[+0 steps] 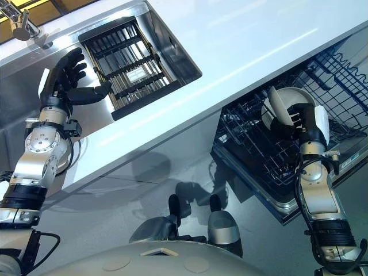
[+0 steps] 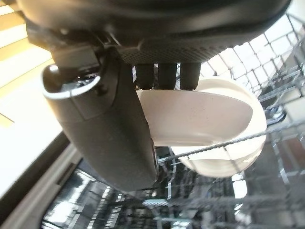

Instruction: Pick up plates and place into dishwasher.

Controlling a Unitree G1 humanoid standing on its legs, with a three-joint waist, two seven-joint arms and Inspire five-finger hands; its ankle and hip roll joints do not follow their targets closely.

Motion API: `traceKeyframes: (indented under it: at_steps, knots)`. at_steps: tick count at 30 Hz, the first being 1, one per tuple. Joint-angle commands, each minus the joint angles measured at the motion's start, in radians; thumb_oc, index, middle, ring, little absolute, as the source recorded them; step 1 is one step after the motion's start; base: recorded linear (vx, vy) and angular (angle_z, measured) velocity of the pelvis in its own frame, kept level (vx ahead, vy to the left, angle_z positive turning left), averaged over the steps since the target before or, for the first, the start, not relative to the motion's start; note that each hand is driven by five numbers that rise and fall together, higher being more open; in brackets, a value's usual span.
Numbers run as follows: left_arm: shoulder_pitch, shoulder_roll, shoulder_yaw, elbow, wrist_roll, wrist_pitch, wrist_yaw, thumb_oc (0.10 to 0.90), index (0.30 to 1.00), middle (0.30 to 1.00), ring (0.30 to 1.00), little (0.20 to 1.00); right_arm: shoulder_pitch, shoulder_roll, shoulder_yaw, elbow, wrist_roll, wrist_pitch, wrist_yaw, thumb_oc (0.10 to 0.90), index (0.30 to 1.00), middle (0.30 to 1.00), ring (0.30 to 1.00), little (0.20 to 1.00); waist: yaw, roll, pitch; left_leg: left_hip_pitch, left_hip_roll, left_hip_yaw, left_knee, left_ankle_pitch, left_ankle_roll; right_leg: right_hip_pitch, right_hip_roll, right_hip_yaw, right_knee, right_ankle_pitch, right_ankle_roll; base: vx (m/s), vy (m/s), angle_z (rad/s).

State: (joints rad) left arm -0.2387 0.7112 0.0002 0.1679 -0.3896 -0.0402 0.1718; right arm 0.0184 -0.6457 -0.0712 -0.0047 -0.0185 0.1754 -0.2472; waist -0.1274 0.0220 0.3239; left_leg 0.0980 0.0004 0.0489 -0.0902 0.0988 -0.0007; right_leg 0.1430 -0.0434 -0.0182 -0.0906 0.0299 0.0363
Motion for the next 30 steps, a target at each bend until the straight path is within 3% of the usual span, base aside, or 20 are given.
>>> traceKeyframes:
  at_steps: [1,4,7,10,16,24,30]
  knots:
    - [-0.053,0.044,0.055,-0.062,0.040,-0.098,0.035,0.800,0.900,0.900,0.900,0.900,-0.064,-0.068,-0.035,-0.094,0.035,-0.083,0.003,0.100,0.300,0.300,0.300,0.200,0.012,-0.007,-0.113,0.028,-0.030,0.042,0.013,-0.109,0.028,-0.083,0.038,-0.017,0.108,-0.044,0.028,0.00,0.000,0.00]
    - [-0.044,0.048,0.059,-0.066,0.039,-0.100,0.036,0.800,0.900,0.900,0.900,0.900,-0.060,-0.062,-0.030,-0.081,0.064,-0.072,0.022,0.100,0.300,0.300,0.300,0.200,0.015,-0.008,-0.113,0.026,-0.030,0.041,0.012,-0.107,0.027,-0.083,0.037,-0.023,0.106,-0.042,0.028,0.00,-0.003,0.03]
    - [-0.036,0.049,0.062,-0.071,0.040,-0.102,0.036,0.800,0.900,0.900,0.900,0.900,-0.059,-0.046,-0.018,-0.076,0.203,-0.054,0.102,0.100,0.300,0.300,0.300,0.200,0.020,-0.012,-0.111,0.024,-0.029,0.039,0.013,-0.104,0.027,-0.083,0.036,-0.028,0.107,-0.041,0.026,0.00,-0.008,0.06]
    - [-0.033,0.045,0.064,-0.067,0.046,-0.108,0.029,0.800,0.900,0.900,0.900,0.900,-0.056,-0.017,-0.001,-0.053,0.254,-0.048,0.140,0.100,0.300,0.300,0.300,0.200,0.025,-0.016,-0.110,0.024,-0.028,0.038,0.013,-0.103,0.026,-0.083,0.034,-0.034,0.108,-0.041,0.027,0.00,-0.010,0.02]
    - [-0.033,0.048,0.049,-0.060,0.050,-0.118,0.022,0.800,0.900,0.900,0.900,0.900,-0.049,0.001,0.040,0.023,0.259,0.002,0.185,0.100,0.300,0.300,0.300,0.200,0.036,-0.022,-0.114,0.020,-0.027,0.032,0.011,-0.099,0.023,-0.081,0.029,-0.052,0.103,-0.039,0.029,0.00,-0.021,0.03]
    - [-0.069,0.048,0.005,-0.057,0.054,-0.103,0.020,0.800,0.900,0.900,0.900,0.900,-0.114,0.006,0.122,0.170,0.183,0.005,0.123,0.100,0.300,0.300,0.300,0.200,0.067,-0.023,-0.111,0.022,-0.029,0.012,0.009,-0.096,0.022,-0.066,0.023,-0.078,0.092,-0.035,0.028,0.01,-0.016,0.05]
    - [-0.147,0.044,-0.063,-0.038,0.043,-0.079,0.012,0.800,0.900,0.900,0.900,0.900,-0.291,0.013,0.232,0.360,0.173,0.047,-0.026,0.100,0.300,0.300,0.300,0.200,0.109,-0.014,-0.103,0.024,-0.035,-0.015,0.013,-0.095,0.019,-0.045,0.017,-0.102,0.082,-0.035,0.023,0.03,-0.010,0.13]
